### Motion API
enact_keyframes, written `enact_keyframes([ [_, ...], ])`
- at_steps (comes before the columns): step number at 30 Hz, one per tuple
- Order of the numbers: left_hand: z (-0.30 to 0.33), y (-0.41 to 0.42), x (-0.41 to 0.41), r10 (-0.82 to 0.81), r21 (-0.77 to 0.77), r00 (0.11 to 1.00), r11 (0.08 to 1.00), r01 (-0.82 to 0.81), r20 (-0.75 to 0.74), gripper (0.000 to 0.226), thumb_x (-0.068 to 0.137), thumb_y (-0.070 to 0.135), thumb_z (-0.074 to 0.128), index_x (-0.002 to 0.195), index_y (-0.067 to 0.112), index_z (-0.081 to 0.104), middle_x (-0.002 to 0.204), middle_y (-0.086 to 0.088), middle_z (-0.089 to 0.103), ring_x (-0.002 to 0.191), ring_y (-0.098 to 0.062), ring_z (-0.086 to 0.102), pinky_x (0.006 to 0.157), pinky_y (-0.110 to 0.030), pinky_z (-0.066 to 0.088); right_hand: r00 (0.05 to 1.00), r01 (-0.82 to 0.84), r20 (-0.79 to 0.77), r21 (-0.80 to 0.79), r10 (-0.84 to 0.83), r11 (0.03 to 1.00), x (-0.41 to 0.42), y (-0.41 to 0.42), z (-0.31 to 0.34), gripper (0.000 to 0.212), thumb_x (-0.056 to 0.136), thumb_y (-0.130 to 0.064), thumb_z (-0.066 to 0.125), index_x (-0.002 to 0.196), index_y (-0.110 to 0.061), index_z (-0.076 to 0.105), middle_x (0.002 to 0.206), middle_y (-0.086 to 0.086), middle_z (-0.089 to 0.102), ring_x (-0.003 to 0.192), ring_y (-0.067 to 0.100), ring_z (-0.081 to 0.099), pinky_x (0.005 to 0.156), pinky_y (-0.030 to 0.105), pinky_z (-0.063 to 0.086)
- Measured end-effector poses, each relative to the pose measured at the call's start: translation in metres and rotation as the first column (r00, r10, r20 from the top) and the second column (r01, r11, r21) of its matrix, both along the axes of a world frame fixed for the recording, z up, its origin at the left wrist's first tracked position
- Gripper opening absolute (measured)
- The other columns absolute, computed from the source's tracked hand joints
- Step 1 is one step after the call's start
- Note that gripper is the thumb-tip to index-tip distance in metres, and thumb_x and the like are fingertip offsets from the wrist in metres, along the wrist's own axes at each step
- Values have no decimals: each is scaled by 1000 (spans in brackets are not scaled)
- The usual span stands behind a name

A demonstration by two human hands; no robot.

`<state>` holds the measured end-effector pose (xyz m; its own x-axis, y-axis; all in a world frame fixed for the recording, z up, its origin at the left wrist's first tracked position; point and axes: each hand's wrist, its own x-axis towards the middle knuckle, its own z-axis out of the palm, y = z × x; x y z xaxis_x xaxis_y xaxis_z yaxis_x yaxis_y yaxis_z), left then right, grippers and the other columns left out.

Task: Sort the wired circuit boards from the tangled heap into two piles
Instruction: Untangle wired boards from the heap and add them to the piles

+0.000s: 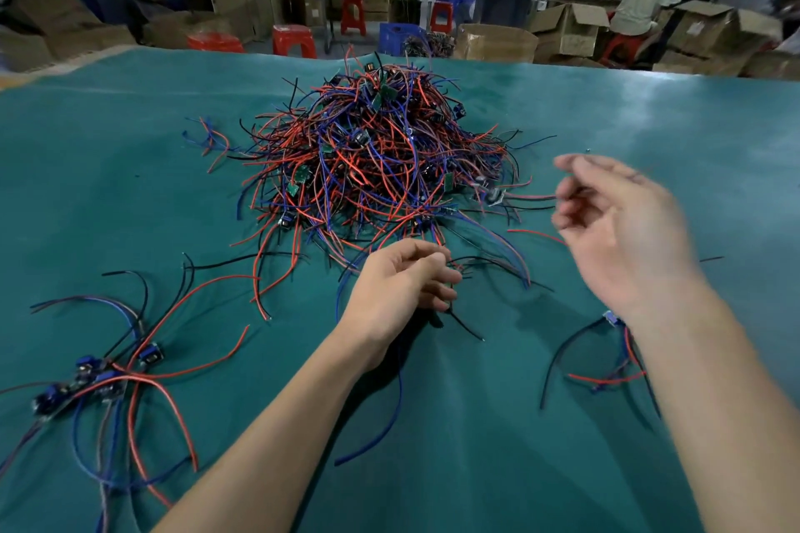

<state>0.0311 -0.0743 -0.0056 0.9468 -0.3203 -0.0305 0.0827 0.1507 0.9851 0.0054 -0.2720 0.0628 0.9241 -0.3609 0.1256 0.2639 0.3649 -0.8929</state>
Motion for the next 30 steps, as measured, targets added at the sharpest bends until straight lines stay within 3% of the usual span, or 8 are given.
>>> enact_keyframes([
  [3,1,0,-2,-68,8,998,998,68,10,31,104,27,47,108,2,65,96,-15,76,72,-20,69,59,-23,55,967,-247,22,335,254,909,-20,21,-12,10,74,-11,64,71,-11,73,71,3,63,61,13,57,56,21,47],
  [6,2,-2,-1,-89,-16,995,996,89,-34,45,103,42,41,105,5,66,84,-8,75,67,-19,69,54,-22,52,848,-524,-16,127,530,842,-27,38,-31,8,68,-4,67,71,-11,71,69,7,60,61,15,54,58,23,47],
  [9,-1,1,1,-75,-65,997,995,74,-14,27,94,36,61,89,12,71,80,-10,69,69,-20,61,61,-27,49,645,-763,-109,-154,756,628,-30,42,-40,20,70,6,72,83,-9,72,76,10,66,67,17,60,66,24,50],
  [15,-3,4,1,-72,-133,997,989,71,0,25,93,8,63,74,18,75,85,-10,73,68,-17,65,65,-26,54,402,-909,-267,-234,876,345,-29,26,-48,67,65,27,62,125,-3,67,139,19,63,129,37,61,108,40,50],
  [18,-4,3,3,-22,-161,999,987,16,-37,24,96,2,57,86,14,75,88,-14,73,73,-21,65,69,-28,54,565,-824,-309,-248,765,509,-26,15,-45,49,75,15,65,117,-7,74,132,18,68,116,36,68,88,34,58],
  [22,-5,4,1,-16,-58,999,998,18,46,18,95,4,60,106,9,73,94,-12,76,77,-16,68,61,-19,51,932,-289,-317,-357,176,888,-16,31,-51,10,91,-16,76,82,-11,76,91,13,77,67,18,67,50,23,49],
  [25,-6,5,0,8,-12,992,1000,-7,123,16,90,4,67,102,10,77,89,-13,76,71,-10,64,59,-19,48,958,-27,-267,-447,-105,894,-10,41,-60,33,89,-32,78,81,-2,66,74,11,72,60,18,65,51,30,51],
  [30,-7,2,-1,-40,14,985,999,38,166,14,87,4,70,90,15,79,73,-7,70,66,-14,55,54,-18,42,969,27,-230,-248,-87,968,-10,39,-57,23,88,0,76,81,-7,56,66,7,67,62,21,67,59,25,56],
])
